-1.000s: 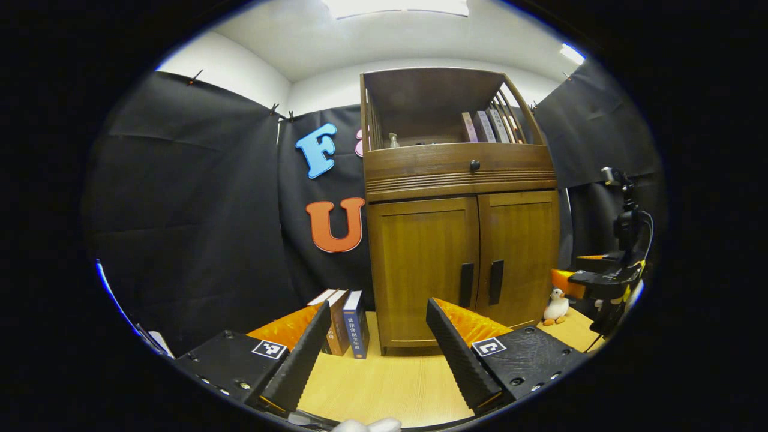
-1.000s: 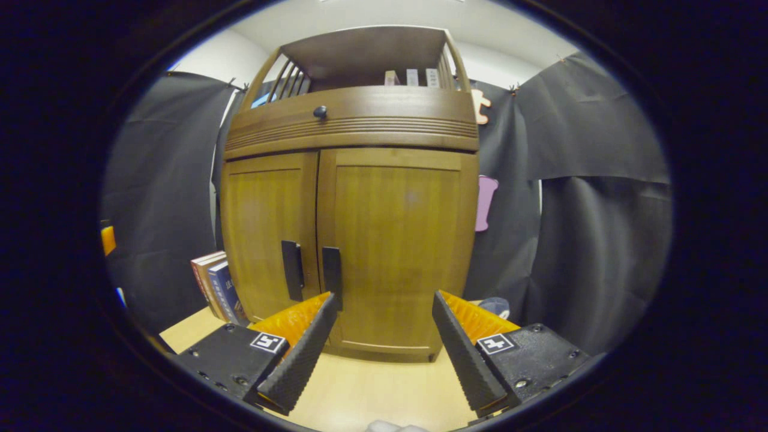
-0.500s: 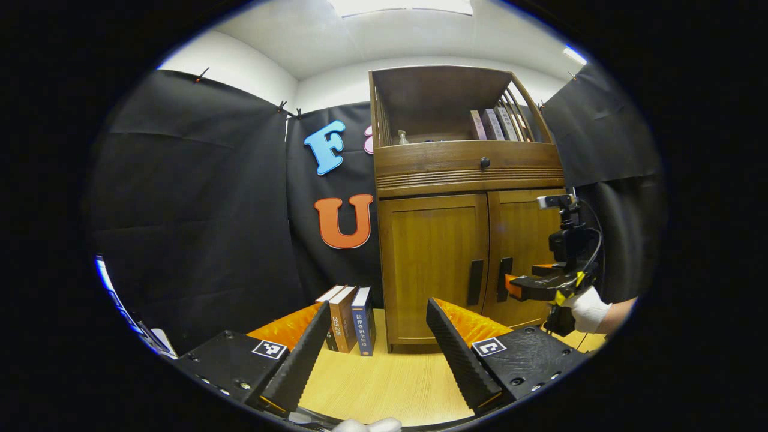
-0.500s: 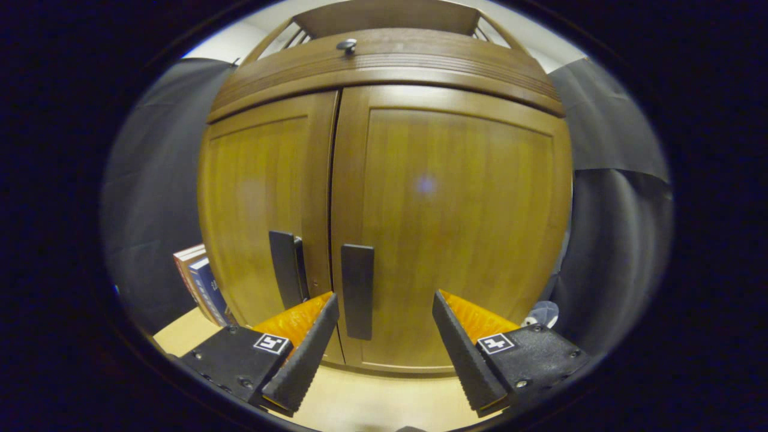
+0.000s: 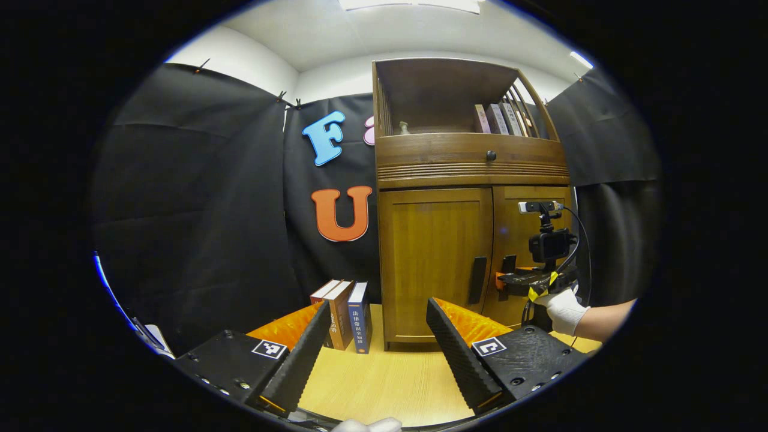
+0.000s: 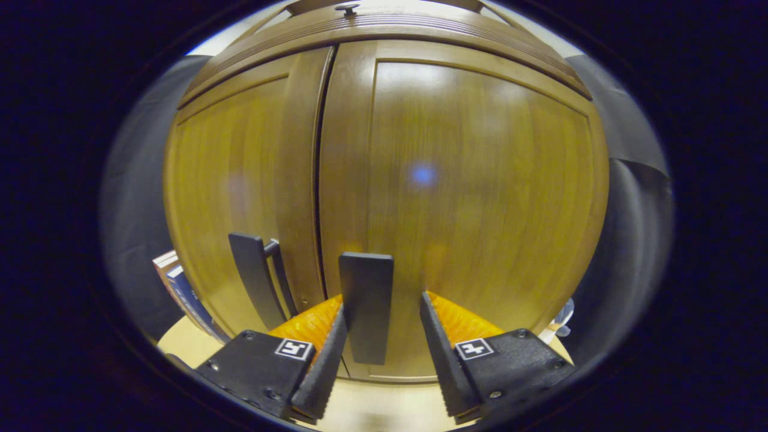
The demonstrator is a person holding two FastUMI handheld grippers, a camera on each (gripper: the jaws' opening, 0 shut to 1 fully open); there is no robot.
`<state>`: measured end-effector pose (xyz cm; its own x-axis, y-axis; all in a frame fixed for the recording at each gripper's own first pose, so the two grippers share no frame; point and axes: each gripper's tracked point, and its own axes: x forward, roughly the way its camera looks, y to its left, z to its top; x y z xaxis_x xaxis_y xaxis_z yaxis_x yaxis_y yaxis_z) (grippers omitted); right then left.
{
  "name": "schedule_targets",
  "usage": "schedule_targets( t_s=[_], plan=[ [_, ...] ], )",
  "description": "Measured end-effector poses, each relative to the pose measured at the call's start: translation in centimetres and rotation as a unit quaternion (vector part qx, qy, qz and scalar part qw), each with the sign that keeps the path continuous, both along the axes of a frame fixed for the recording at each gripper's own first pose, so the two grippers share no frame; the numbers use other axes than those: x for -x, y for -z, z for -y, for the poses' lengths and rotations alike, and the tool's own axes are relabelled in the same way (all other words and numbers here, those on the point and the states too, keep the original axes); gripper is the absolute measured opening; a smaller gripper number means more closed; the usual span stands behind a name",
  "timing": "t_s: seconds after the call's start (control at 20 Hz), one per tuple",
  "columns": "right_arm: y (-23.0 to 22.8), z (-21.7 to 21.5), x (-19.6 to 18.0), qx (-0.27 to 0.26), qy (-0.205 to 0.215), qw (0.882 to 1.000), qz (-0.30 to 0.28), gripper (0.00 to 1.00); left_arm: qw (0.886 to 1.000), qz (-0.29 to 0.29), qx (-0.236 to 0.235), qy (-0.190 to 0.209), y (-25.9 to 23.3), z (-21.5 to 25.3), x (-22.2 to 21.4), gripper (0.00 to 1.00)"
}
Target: Open the right door of the double-door shoe cabinet with the right hand, and open the left door with the left hand.
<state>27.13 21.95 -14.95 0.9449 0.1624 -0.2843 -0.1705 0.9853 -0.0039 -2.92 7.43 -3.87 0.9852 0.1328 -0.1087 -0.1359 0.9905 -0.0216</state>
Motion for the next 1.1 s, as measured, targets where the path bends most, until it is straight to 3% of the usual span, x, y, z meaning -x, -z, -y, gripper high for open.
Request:
schedule_targets(
  t_s=[0.05, 0.1, 0.2, 0.25, 0.45, 0.5, 0.55, 1.1],
  plan=[
    [0.4, -0.5, -0.1, -0.003, -0.003, 1.000, -0.001, 0.62, 1.000, -0.001, 0.000, -0.001, 0.0, 0.0, 0.0, 0.96],
    [0.5, -1.0, 0.0, -0.006, -0.011, 1.000, -0.003, 0.58, 1.000, 0.001, 0.000, -0.002, -0.2, -0.1, 0.1, 0.96],
    [0.5, -0.9, 0.0, -0.001, -0.007, 1.000, -0.004, 0.38, 1.000, 0.004, -0.001, -0.006, -0.4, -0.2, 0.4, 0.96],
    [0.6, -1.0, 0.0, -0.005, -0.011, 1.000, -0.009, 0.36, 1.000, 0.003, -0.001, -0.008, -0.2, -0.3, 0.5, 1.00],
    [0.5, -0.9, 1.0, -0.014, -0.036, 0.999, -0.020, 0.32, 1.000, 0.010, -0.008, -0.004, -0.5, 0.1, 1.2, 1.00],
    [0.4, -0.6, 1.8, -0.015, -0.042, 0.999, -0.020, 0.31, 1.000, 0.011, -0.010, -0.001, -0.5, 0.3, 1.3, 0.90],
    [0.3, -0.3, 2.6, -0.017, -0.047, 0.999, -0.020, 0.31, 1.000, 0.010, -0.012, 0.004, -0.3, 0.6, 1.5, 0.96],
    [0.2, 4.1, 10.4, -0.023, -0.065, 0.998, -0.014, 0.29, 0.999, 0.015, -0.011, 0.037, 0.2, 3.4, 3.6, 0.96]
  ],
)
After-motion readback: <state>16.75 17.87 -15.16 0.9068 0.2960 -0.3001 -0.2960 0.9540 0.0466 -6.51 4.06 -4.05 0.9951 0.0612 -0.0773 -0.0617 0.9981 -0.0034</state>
